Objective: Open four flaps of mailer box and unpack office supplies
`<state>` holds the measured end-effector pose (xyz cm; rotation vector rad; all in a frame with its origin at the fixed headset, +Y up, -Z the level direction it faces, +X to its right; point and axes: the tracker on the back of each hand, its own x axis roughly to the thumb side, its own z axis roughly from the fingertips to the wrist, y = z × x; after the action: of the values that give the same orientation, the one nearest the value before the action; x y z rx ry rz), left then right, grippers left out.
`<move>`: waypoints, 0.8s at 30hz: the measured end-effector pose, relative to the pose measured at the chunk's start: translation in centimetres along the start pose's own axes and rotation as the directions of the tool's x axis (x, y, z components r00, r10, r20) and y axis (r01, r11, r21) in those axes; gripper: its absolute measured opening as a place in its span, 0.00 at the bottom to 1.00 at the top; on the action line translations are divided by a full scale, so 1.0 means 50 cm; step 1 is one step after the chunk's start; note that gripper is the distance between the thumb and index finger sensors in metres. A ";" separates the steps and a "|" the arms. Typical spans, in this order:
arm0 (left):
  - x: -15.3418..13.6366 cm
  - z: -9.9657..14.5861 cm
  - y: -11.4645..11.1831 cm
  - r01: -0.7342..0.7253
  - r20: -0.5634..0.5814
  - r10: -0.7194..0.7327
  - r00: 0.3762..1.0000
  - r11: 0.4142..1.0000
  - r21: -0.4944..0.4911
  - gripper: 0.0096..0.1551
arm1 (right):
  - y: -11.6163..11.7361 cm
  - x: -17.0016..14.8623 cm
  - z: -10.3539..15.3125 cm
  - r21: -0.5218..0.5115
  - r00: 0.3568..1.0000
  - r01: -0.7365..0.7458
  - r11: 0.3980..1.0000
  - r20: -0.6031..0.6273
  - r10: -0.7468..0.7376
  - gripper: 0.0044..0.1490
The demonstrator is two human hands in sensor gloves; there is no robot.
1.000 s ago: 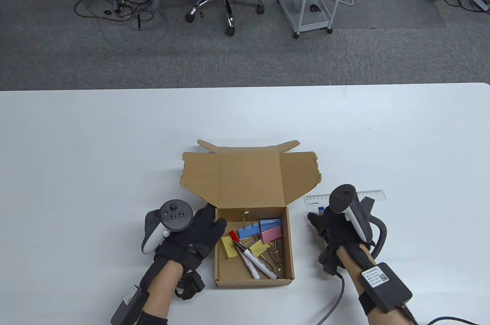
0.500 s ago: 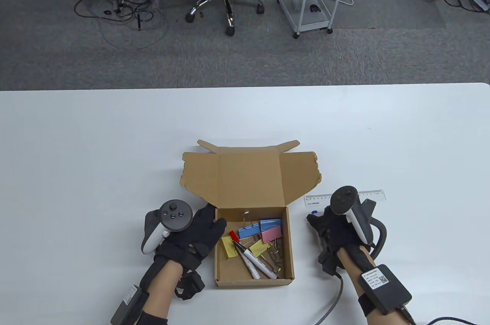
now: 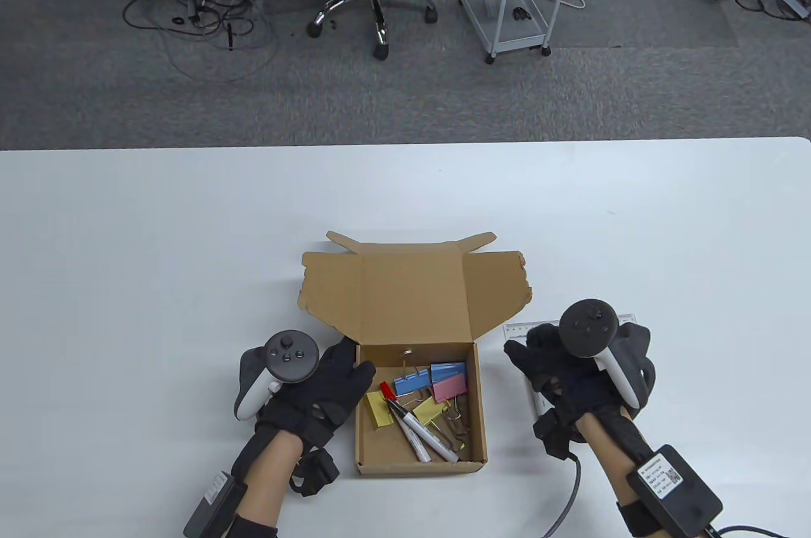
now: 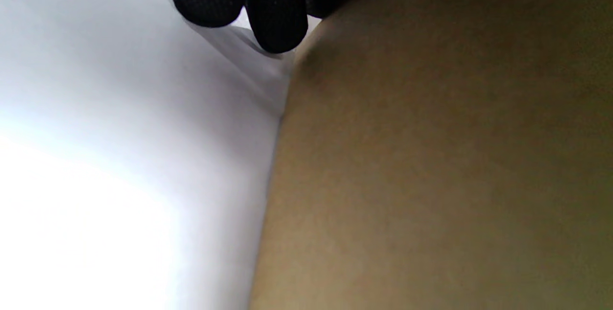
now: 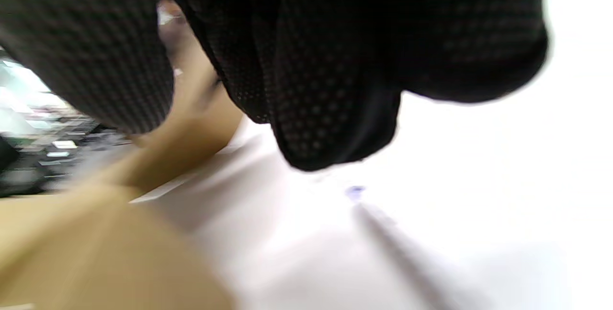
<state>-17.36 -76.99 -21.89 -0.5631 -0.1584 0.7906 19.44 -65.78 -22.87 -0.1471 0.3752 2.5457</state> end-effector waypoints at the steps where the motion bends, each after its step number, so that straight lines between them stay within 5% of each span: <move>1: 0.000 0.000 0.000 -0.001 0.000 0.001 1.000 1.000 -0.001 0.51 | -0.003 0.023 0.006 0.091 0.997 0.069 0.993 0.035 -0.072 0.38; 4: -0.001 0.000 0.000 -0.003 0.000 0.003 1.000 1.000 -0.002 0.51 | 0.014 0.087 0.017 0.272 0.986 0.115 0.956 0.083 -0.142 0.39; 11: -0.001 0.000 0.000 -0.007 0.000 0.007 1.000 1.000 -0.003 0.51 | 0.125 0.185 0.000 0.439 0.991 -0.020 0.898 0.127 -0.040 0.41; 16: -0.001 0.000 0.000 -0.004 -0.002 0.004 1.000 1.000 -0.004 0.51 | 0.218 0.192 -0.021 0.476 0.992 -0.124 0.870 0.088 0.093 0.41; 21: -0.001 0.000 0.000 -0.012 -0.002 0.012 1.000 1.000 -0.008 0.51 | 0.271 0.181 -0.041 0.557 0.996 -0.091 0.825 0.028 0.090 0.41; 24: -0.001 -0.001 -0.001 -0.013 -0.002 0.013 1.000 1.000 -0.010 0.51 | 0.289 0.177 -0.050 0.567 0.977 -0.176 0.804 0.002 0.212 0.44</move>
<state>-17.37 -77.05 -21.89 -0.5746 -0.1572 0.8023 4.24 -73.65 -23.45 0.0430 1.2080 2.5049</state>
